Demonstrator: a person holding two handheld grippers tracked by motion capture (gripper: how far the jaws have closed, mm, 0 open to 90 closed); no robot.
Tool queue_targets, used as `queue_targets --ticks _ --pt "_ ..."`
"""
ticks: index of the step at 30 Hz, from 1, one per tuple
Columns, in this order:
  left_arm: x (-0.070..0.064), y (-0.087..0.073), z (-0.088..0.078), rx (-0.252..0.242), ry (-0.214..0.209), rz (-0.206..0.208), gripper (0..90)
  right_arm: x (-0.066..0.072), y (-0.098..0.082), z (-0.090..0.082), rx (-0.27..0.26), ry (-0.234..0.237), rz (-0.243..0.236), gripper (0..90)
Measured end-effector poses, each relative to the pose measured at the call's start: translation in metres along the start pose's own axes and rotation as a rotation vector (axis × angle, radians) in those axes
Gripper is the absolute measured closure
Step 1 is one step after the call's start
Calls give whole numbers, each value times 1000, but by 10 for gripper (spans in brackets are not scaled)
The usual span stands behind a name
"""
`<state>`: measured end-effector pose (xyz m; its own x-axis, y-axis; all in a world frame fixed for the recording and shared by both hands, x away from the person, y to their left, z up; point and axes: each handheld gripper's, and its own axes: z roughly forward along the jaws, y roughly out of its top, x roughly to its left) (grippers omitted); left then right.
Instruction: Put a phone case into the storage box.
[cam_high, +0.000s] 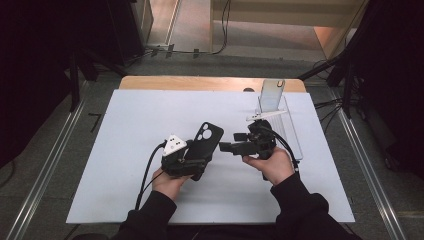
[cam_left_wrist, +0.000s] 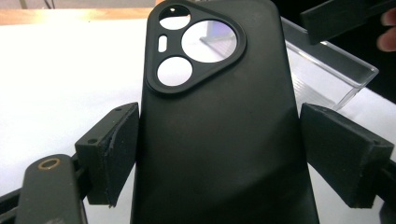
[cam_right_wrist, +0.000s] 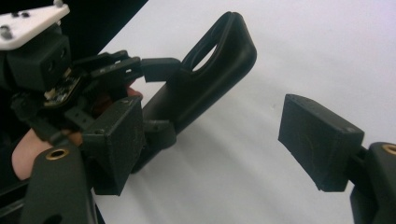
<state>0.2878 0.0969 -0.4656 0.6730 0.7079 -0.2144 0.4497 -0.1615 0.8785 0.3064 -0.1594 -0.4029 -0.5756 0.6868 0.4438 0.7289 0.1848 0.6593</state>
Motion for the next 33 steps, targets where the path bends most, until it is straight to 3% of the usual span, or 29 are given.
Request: queue_targets --ticks 8,16,23,29,31,33 --pt "-2 -4 3 -26 -3 -1 152 -4 9 9 -9 -15 27 206" --pt "-4 -5 3 -58 -10 27 151 -6 15 17 -14 3 35 206" --pt "-9 -9 4 -89 -13 53 151 -9 18 26 -13 23 74 224" --pt "-12 -9 3 -103 -15 38 150 -17 20 31 -6 62 152 351" --pt "-13 -9 3 -105 -19 40 150 -20 21 32 15 98 203 432" --pt "-15 -9 3 -107 -24 39 150 -21 22 31 12 99 217 510"
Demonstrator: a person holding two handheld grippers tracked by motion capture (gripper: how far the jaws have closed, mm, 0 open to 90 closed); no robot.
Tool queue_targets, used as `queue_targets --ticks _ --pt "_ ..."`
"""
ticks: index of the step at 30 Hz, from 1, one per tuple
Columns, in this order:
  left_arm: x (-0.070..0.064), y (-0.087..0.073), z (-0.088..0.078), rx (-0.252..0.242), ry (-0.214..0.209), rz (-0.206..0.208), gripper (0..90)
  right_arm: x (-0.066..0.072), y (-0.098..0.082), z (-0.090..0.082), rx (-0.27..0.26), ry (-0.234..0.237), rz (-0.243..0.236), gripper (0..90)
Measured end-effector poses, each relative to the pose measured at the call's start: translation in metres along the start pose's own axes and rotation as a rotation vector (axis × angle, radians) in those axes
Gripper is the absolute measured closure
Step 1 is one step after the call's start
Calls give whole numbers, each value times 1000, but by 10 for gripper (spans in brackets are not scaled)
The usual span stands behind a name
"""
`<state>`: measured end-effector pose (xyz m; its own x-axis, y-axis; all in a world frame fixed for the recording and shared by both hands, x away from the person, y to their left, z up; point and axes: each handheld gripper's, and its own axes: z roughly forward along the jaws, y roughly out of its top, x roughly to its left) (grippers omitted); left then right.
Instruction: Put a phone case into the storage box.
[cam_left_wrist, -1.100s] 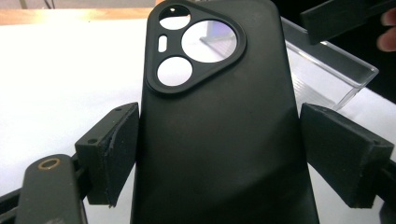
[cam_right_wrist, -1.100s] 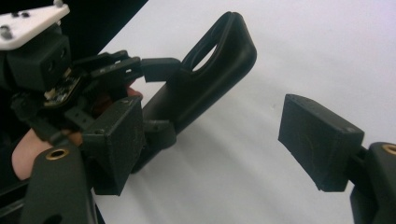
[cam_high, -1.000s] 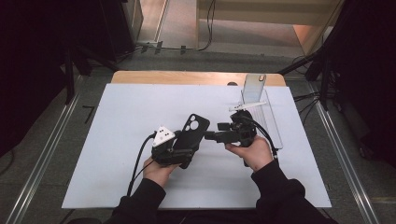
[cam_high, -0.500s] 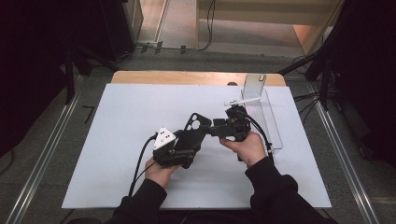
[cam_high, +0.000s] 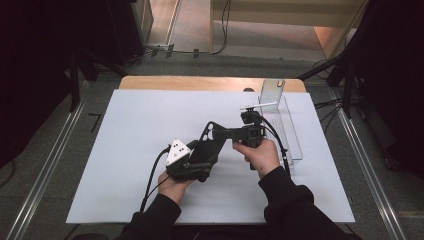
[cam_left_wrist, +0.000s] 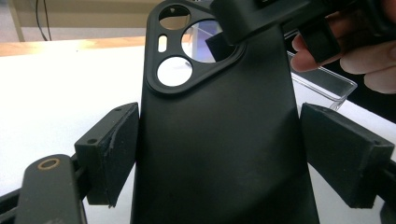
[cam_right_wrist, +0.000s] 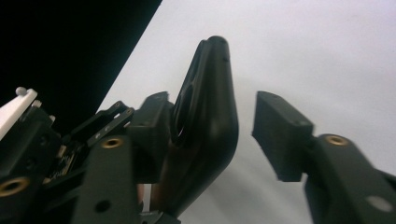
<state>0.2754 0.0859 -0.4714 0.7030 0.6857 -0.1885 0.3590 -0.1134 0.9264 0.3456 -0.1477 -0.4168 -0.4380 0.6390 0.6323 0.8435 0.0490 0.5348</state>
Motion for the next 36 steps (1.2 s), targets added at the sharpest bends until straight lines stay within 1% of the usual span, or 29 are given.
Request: queue_targets --ticks 1,3,4,6,9,11,14,16,18,20,21,22,24,26,27,28,30,33,34,36 --pt "-1 0 0 0 -1 -1 150 -1 0 -1 -4 6 7 555" --pt "-2 -1 1 4 -5 -5 150 -3 2 -3 -5 27 42 647" --pt "-2 -1 1 4 -7 -5 150 -4 2 -4 -4 40 46 679" --pt "-3 -2 1 4 -10 -3 149 -3 3 -5 -5 53 45 706" --pt "-3 -2 1 -3 -12 1 148 -2 3 -7 -5 93 55 747" --pt "-4 -1 1 -16 -13 1 147 1 3 -8 -13 110 63 759" --pt "-4 0 0 -24 -19 7 144 2 4 -10 -14 125 65 764" --pt "-4 1 0 -18 -23 11 140 2 4 -11 -15 134 69 768" --pt "-4 4 0 7 -40 -6 136 3 4 -12 -16 141 69 770" --pt "-5 8 1 40 -30 9 132 5 4 -12 -10 138 61 772" --pt "-5 10 0 58 -32 5 131 6 4 -12 -7 138 56 772" --pt "-4 12 1 76 -36 -10 129 7 4 -12 -5 139 55 773" --pt "-1 15 -1 102 -46 -59 128 7 5 -13 -5 136 42 781" --pt "2 18 -4 108 -53 -90 128 7 5 -14 -3 121 32 788" --pt "3 20 -4 114 -52 -95 128 7 5 -15 -3 111 27 789" --pt "4 21 -5 123 -48 -91 128 8 5 -16 -6 91 15 789" --pt "5 25 -6 142 -47 -89 129 7 5 -18 -12 97 16 790" --pt "6 29 -8 163 -53 -93 129 9 6 -21 -19 63 -16 790" --pt "6 31 -9 172 -60 -95 129 9 6 -22 -25 57 -30 790" --pt "6 33 -9 192 -78 -99 131 10 6 -24 -31 54 -41 790"
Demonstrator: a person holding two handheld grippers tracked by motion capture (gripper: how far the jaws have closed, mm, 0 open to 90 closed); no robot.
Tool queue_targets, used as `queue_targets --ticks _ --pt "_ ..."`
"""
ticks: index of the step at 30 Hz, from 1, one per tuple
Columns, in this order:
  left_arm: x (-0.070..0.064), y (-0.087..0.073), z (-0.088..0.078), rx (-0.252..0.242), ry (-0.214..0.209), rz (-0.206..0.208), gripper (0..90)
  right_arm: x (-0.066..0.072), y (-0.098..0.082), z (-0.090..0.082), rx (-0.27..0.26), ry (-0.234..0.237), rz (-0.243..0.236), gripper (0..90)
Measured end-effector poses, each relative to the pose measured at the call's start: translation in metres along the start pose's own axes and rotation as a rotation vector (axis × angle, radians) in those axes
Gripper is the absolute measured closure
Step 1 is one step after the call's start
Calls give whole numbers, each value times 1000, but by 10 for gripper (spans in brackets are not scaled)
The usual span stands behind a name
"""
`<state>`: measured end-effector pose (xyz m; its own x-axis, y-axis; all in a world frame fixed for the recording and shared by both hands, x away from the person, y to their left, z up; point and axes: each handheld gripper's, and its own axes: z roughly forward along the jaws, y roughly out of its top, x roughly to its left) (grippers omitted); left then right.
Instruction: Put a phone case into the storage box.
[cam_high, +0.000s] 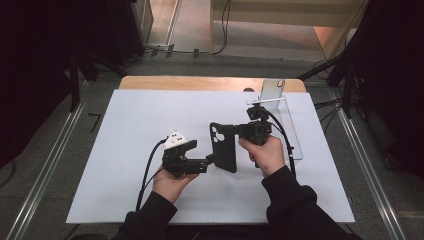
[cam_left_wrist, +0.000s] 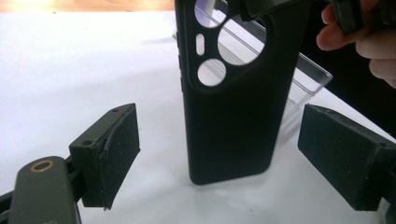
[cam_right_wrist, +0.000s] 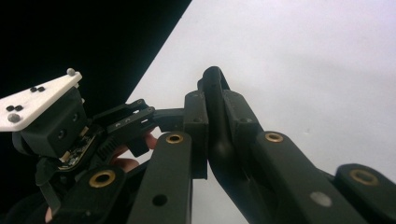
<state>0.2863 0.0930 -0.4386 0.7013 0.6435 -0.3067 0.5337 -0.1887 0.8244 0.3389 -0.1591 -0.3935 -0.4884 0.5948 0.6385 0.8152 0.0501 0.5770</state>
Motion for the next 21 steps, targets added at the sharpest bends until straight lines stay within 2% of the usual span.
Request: queue_targets --ticks 6,9,11,12,14,18,21 --pt "2 7 -3 57 -36 -6 131 3 0 -5 -9 -24 -47 790" --pt "3 12 -6 83 -51 8 147 5 -1 -8 -13 -38 -81 790" --pt "4 16 -7 100 -77 18 167 7 -1 -9 -12 -45 -103 790" --pt "5 18 -8 112 -90 29 199 7 0 -10 -9 -47 -116 790" --pt "5 21 -10 119 -96 57 208 9 0 -11 -5 -44 -142 790" --pt "7 30 -13 142 -90 104 238 11 0 -14 8 -34 -200 790" --pt "12 35 -13 166 -147 108 285 12 -1 -17 14 -20 -231 790"
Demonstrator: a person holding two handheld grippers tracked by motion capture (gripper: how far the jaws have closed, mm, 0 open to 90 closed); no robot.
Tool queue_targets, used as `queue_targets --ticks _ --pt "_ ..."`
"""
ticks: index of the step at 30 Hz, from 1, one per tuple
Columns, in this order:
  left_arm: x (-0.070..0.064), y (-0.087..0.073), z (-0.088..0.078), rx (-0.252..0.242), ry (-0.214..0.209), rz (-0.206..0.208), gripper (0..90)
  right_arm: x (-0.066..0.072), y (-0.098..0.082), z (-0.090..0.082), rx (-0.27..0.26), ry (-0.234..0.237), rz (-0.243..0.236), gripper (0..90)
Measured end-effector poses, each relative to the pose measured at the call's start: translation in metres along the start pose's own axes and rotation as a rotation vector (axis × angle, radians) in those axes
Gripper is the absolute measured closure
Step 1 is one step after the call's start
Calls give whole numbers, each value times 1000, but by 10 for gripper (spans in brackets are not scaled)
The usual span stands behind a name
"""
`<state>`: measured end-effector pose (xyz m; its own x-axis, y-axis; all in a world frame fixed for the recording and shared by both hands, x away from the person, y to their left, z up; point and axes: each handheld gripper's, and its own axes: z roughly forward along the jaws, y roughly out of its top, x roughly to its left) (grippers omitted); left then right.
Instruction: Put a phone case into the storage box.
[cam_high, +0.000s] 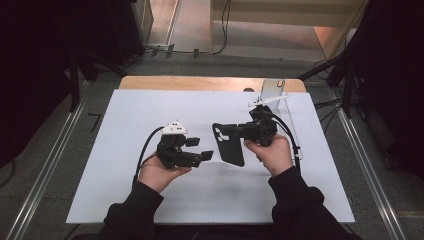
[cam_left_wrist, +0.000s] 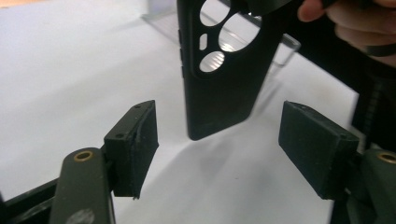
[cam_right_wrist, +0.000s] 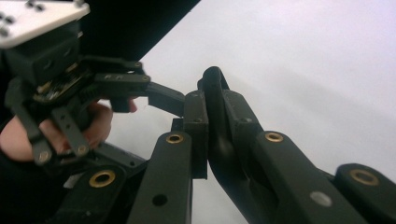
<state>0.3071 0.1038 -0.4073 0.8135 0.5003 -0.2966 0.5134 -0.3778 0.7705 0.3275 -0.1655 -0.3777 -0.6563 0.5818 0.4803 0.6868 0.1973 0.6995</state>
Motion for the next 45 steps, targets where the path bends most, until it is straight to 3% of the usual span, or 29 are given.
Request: queue_targets --ticks 3,6,8,11,16,19,27,32,35,38,41,45 --pt "0 5 0 43 3 51 294 0 0 -2 9 13 -28 790" --pt "4 14 -2 46 -48 35 294 0 0 -4 18 27 -50 789" --pt "6 19 -3 52 -55 41 293 0 0 -6 21 40 -56 789" --pt "7 28 -6 42 -47 62 292 -1 0 -7 19 65 -58 789" --pt "6 40 -6 40 -103 131 293 0 1 -8 22 93 -74 789" --pt "6 43 -2 52 -126 146 294 0 0 -7 27 117 -67 789" --pt "12 40 8 86 -138 174 321 3 0 -3 37 186 -60 789" --pt "14 37 13 92 -161 167 391 5 -1 1 44 212 -61 789" --pt "17 34 15 86 -195 138 477 4 -1 3 44 242 -45 789" --pt "18 32 15 92 -222 110 603 4 -2 5 50 236 -41 789" --pt "19 30 14 95 -232 122 666 2 -3 7 55 244 -39 788" --pt "22 30 11 102 -282 120 741 -1 -2 6 54 271 -31 765"
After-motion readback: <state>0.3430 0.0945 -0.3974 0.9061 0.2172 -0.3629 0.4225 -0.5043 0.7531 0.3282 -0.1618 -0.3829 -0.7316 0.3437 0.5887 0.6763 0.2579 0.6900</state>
